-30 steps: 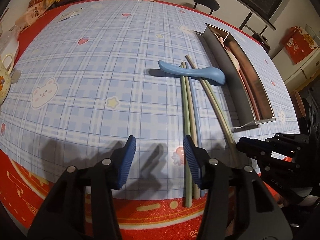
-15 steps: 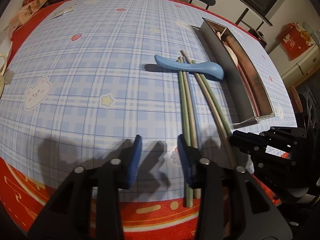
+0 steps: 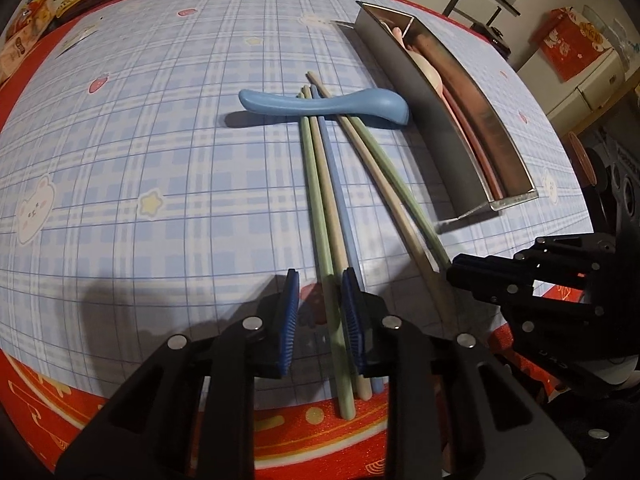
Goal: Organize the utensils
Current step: 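Close the right gripper on a green chopstick while the left tool aligns over another, then close the left gripper on a green chopstick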
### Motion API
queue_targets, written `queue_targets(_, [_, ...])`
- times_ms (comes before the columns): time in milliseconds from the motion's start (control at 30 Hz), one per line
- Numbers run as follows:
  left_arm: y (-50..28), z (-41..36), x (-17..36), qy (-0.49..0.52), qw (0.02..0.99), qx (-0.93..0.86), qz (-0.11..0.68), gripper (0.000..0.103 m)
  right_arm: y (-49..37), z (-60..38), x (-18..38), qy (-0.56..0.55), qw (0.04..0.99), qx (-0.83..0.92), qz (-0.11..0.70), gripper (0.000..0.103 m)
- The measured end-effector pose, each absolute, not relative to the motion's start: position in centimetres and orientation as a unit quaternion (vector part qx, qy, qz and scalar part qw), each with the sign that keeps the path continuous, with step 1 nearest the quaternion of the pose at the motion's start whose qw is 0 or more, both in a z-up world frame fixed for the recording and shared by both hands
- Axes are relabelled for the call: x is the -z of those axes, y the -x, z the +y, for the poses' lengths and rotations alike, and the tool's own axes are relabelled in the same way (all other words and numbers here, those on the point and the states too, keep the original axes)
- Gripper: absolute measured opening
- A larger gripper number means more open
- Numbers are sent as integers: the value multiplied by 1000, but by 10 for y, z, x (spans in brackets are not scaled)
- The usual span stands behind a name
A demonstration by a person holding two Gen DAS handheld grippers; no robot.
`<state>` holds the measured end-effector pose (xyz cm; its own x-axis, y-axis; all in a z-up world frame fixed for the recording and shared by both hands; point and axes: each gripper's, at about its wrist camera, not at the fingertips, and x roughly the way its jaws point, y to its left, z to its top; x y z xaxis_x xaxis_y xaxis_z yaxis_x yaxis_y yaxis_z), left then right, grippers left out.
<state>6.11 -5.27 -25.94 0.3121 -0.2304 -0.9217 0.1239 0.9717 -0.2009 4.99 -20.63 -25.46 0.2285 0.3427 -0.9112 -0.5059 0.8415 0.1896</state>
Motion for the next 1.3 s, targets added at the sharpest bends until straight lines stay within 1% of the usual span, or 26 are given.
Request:
queue_targets(400, [-66, -51, 261, 30, 812, 95, 575, 25, -49, -204, 255, 85, 780, -273, 557, 7])
queue_targets(833, [-80, -79, 262, -36, 821, 93, 562, 25, -47, -201, 255, 94, 784, -268, 553, 7])
queue_targets(933, [-81, -85, 263, -51, 821, 95, 561, 23, -45, -195, 255, 114, 791, -263, 541, 7])
queue_targets(1133, [-75, -85, 263, -43, 822, 99, 559, 22, -47, -185, 255, 142, 803, -251, 522, 8])
queue_targets(1300, [-75, -81, 263, -30, 823, 100, 558, 22, -53, -184, 255, 135, 810, -248, 514, 8])
